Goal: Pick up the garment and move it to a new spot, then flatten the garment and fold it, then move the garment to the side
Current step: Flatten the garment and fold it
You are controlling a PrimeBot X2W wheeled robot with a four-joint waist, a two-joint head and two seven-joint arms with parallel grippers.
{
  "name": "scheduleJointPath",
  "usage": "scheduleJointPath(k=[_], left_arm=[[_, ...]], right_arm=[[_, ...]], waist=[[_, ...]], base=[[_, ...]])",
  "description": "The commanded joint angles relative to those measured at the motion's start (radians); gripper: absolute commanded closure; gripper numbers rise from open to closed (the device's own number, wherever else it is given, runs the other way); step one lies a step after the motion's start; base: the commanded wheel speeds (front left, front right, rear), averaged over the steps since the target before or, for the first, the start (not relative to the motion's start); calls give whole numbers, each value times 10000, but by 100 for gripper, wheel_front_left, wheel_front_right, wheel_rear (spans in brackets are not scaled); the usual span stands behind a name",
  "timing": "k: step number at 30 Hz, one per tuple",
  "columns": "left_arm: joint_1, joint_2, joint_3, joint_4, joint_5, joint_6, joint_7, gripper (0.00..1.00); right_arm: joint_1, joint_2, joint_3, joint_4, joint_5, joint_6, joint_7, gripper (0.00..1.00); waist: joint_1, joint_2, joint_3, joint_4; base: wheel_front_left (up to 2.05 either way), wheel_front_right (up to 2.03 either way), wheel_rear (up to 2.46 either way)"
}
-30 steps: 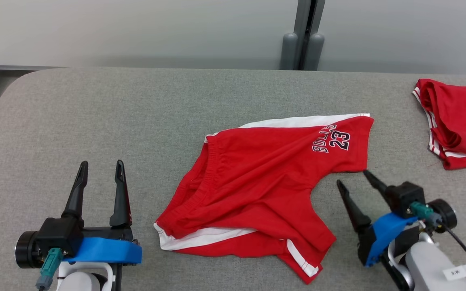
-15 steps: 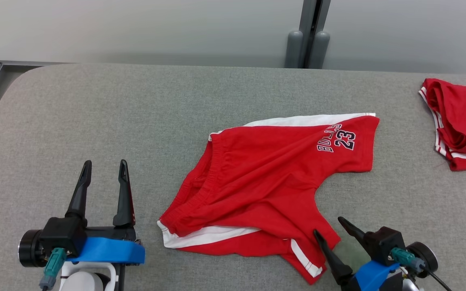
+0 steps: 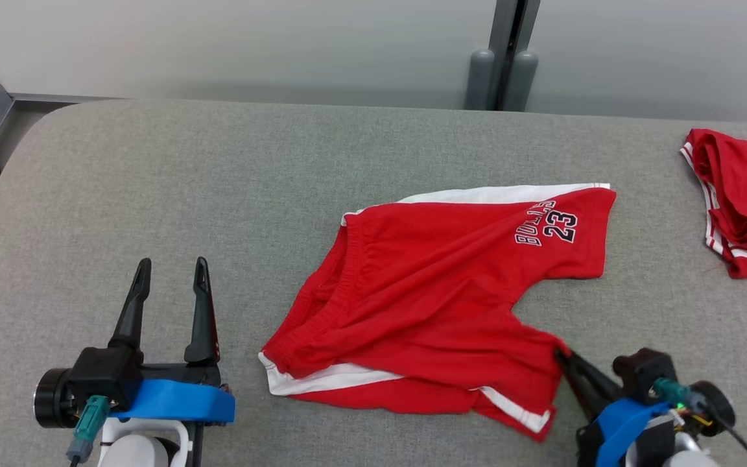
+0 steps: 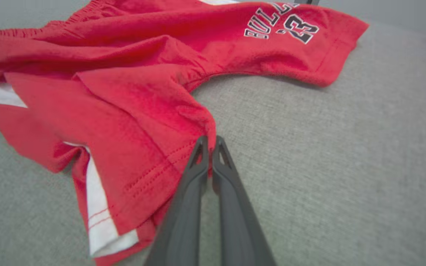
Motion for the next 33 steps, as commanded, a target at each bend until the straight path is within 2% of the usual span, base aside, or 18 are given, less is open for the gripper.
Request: scheduleJointPath(k=[1, 8, 14, 15, 16, 17, 25, 33], left_arm=[[-76, 13, 50, 3, 12, -12, -45, 0], [-15, -17, -19, 26, 46, -30, -45, 0], [31, -39, -81, 40, 13, -61, -45, 0], [45, -42, -76, 49, 4, -62, -45, 0], [64, -43, -60, 56, -4, -55, -45, 0], [86, -44, -48, 60, -8, -49, -45, 0], [223, -41, -15, 58, 5, -52, -45, 0], [472, 55, 87, -45, 67, -53, -45, 0]], right_arm=[[-275, -195, -204, 19, 114, 0, -78, 100], [-998, -799, -1064, 165, 80, 0, -3, 100], [-1596, -1043, -1292, 1013, 228, -2, 4, 100], [-1688, -1036, -1317, 1188, 229, -2, -44, 77], [-1776, -1029, -1313, 1359, 209, 0, -117, 32], [-1850, -995, -1343, 1546, 252, -2, -163, 0], [-2056, -1074, -1511, 2314, 496, 0, -908, 0], [-1462, -704, -2286, 1492, 484, 0, -1926, 0]], waist=[[1, 0, -39, -14], [1, 0, -195, 3], [1, 0, -245, -2], [1, 0, -259, -24], [1, 0, -284, -61], [1, 0, -309, -104], [1, 0, -596, -492], [1, 0, -823, -817]], base=[[0, 0, 0], [0, 0, 0], [0, 0, 0], [0, 0, 0], [0, 0, 0], [0, 0, 0], [0, 0, 0], [0, 0, 0]])
